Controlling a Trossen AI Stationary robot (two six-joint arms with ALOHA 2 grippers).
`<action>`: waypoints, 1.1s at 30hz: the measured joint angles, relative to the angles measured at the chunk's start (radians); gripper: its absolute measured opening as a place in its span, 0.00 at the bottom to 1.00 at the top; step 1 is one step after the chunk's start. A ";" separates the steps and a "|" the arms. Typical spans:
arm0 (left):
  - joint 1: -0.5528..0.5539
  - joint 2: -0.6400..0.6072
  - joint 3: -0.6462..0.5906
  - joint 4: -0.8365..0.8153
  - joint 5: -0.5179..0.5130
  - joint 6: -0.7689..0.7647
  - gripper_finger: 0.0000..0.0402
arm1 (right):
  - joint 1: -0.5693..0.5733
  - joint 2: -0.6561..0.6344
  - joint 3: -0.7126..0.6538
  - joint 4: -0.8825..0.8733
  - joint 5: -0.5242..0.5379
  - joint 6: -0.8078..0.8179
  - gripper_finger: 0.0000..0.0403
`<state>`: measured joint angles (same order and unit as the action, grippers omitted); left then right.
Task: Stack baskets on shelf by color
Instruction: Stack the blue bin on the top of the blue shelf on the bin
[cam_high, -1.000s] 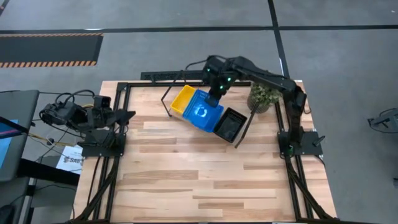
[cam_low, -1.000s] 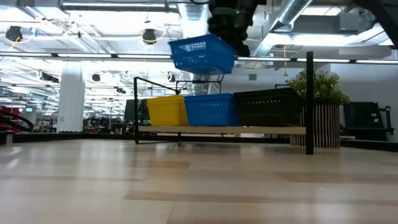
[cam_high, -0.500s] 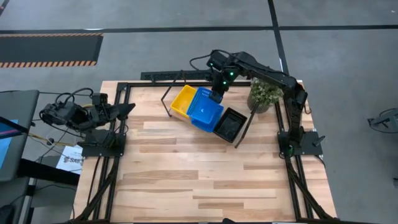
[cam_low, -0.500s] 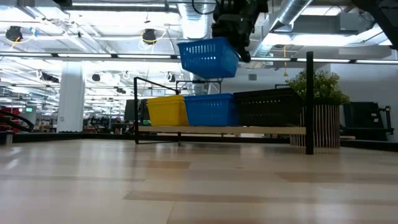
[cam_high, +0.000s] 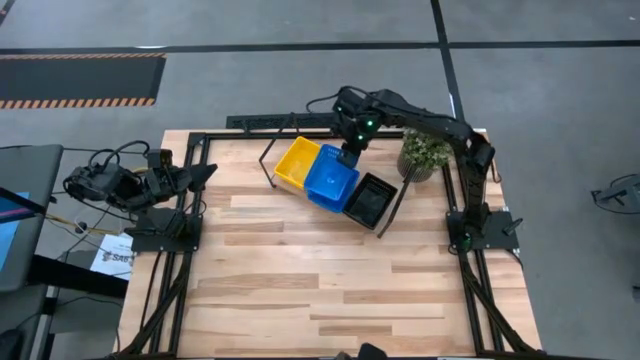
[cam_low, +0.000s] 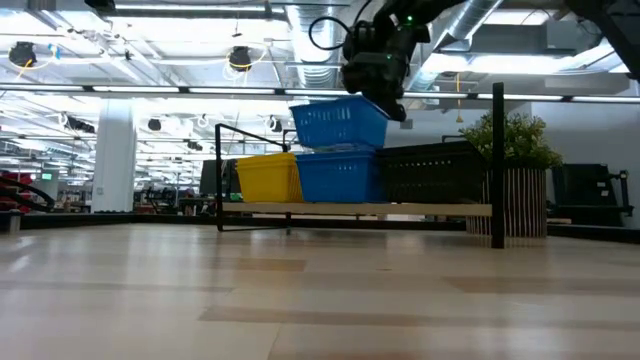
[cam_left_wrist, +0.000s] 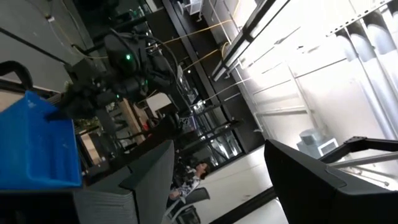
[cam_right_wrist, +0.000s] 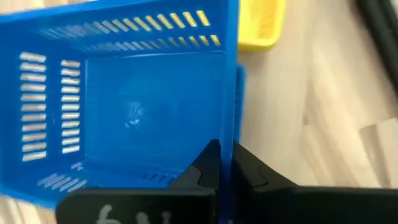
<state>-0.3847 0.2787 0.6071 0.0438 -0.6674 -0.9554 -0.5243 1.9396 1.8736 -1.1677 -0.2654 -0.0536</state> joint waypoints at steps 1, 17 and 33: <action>0.000 0.000 0.000 0.000 -0.001 0.000 0.59 | -0.005 0.000 0.000 0.006 0.000 0.000 0.09; 0.000 0.000 0.000 0.000 -0.028 0.002 0.59 | -0.009 0.000 0.000 -0.009 0.004 -0.008 0.08; 0.000 0.000 0.000 0.000 -0.029 0.005 0.59 | 0.014 0.000 -0.078 0.049 0.003 0.045 0.11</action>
<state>-0.3844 0.2784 0.6071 0.0439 -0.6966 -0.9503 -0.5106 1.9396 1.7954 -1.1183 -0.2626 -0.0090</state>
